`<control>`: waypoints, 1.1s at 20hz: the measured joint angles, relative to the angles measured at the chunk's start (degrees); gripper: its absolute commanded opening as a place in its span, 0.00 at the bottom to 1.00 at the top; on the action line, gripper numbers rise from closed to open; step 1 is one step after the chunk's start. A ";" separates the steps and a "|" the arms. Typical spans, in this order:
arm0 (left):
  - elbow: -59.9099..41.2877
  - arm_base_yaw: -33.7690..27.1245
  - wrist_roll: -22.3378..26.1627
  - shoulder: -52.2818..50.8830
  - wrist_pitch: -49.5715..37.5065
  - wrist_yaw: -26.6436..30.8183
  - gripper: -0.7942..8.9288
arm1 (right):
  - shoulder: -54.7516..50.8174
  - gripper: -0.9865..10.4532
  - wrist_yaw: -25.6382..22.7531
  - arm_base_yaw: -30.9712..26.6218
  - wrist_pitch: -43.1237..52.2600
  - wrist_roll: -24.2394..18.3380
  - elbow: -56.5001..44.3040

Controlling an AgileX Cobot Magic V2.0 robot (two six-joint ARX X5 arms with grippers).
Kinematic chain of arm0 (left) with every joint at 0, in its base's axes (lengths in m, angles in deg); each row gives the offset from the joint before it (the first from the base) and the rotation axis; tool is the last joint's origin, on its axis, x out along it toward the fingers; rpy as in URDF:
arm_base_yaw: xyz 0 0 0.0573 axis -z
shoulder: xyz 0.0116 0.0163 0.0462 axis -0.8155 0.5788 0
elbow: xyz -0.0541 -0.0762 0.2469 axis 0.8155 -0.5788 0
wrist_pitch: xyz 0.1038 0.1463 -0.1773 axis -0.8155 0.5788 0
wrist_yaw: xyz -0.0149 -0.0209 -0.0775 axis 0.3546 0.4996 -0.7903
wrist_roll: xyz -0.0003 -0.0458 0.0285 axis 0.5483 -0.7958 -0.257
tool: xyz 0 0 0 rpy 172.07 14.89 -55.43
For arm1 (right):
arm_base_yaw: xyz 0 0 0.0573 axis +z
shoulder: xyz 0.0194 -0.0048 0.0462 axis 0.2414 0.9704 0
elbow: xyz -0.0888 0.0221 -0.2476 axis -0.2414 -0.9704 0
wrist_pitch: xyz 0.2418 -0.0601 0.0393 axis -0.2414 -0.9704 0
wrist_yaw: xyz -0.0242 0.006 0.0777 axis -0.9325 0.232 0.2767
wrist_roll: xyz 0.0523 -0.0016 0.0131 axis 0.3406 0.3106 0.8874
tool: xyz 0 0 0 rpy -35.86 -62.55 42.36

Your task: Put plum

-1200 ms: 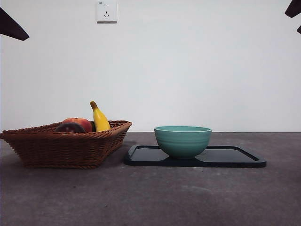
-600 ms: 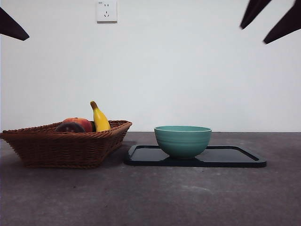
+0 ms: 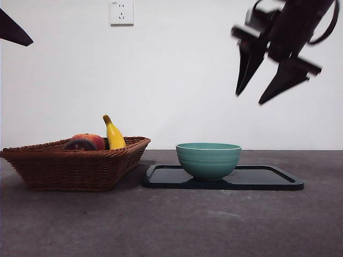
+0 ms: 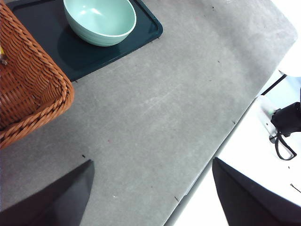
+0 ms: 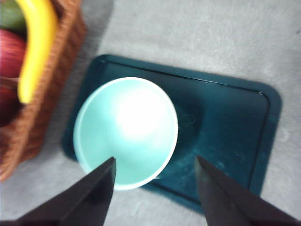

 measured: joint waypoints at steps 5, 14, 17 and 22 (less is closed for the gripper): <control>0.00 0.00 0.07 0.00 -0.02 0.02 0.49 | 8.07 0.32 0.13 0.04 3.39 -0.15 0.00; 0.00 0.00 0.22 -0.07 -0.02 0.00 0.49 | 14.71 0.26 -0.02 1.66 6.73 -0.37 0.00; 0.00 0.00 0.26 -0.07 -0.02 0.00 0.49 | 14.91 0.17 -1.64 1.75 7.67 -0.39 0.00; 0.00 0.00 0.61 -0.07 -0.02 0.00 0.49 | 14.91 0.10 -1.75 1.75 7.91 -0.39 0.00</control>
